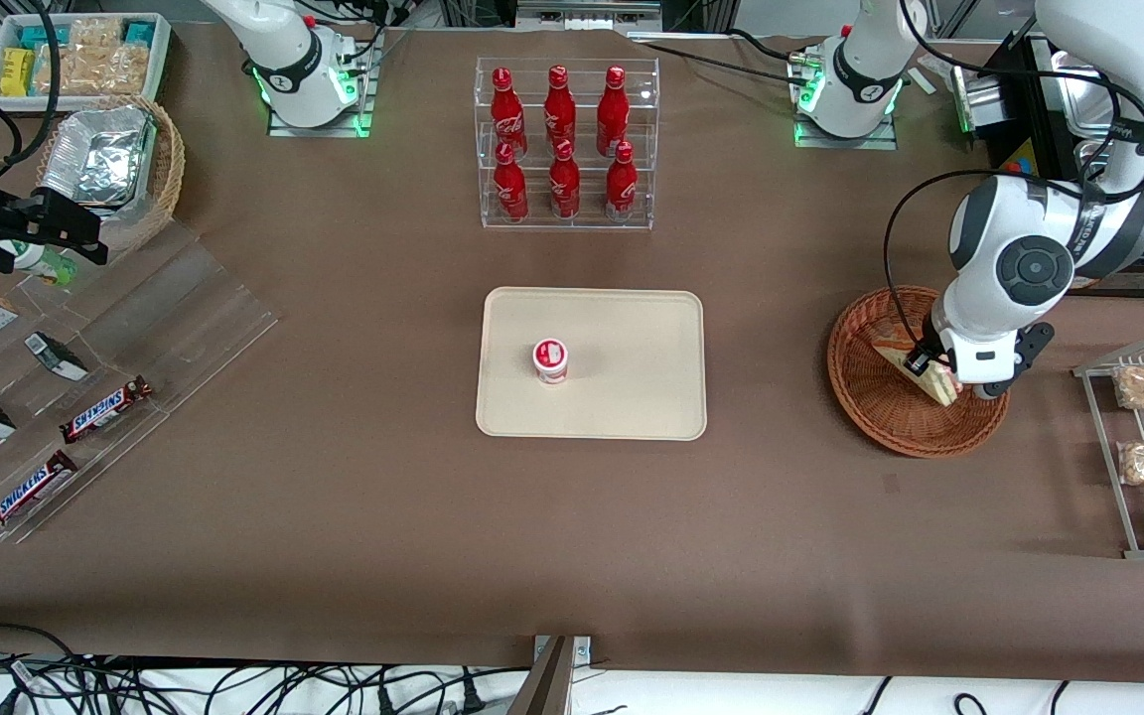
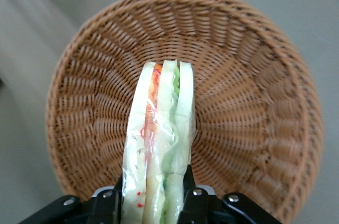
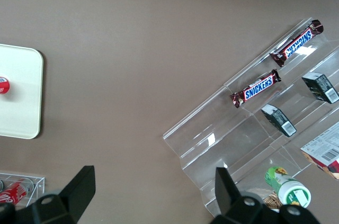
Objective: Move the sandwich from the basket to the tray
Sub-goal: 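Lift the sandwich and carry it with the left gripper to the tray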
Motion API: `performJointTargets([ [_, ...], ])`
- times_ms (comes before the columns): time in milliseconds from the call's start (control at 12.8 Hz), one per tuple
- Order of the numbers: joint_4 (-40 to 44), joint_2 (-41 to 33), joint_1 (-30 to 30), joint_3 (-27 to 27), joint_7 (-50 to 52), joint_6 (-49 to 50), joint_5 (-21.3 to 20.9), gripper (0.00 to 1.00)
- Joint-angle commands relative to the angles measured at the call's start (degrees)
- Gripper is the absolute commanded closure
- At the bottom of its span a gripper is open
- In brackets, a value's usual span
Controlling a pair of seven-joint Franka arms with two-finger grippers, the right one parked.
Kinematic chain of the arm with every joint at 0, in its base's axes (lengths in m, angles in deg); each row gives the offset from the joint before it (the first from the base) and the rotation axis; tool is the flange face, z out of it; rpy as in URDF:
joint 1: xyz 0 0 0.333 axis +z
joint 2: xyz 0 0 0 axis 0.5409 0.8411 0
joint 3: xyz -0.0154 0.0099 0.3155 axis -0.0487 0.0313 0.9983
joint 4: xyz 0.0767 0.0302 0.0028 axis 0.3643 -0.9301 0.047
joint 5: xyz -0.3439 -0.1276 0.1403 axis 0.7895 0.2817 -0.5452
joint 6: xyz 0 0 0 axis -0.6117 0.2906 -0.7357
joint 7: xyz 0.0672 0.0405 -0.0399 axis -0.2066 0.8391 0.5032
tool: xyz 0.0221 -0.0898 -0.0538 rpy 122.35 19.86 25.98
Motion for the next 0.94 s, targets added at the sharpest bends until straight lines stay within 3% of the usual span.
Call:
performJointTargets([
  [0,8.27,-0.63,0.26,-2.65,-6.91,11.14,-0.75,0.59],
  [312,16.9,-0.54,-0.1,-8.62,-13.0,18.82,1.45,0.58],
  [858,20.95,4.2,-2.72,-21.02,-13.18,18.31,0.75,0.58],
])
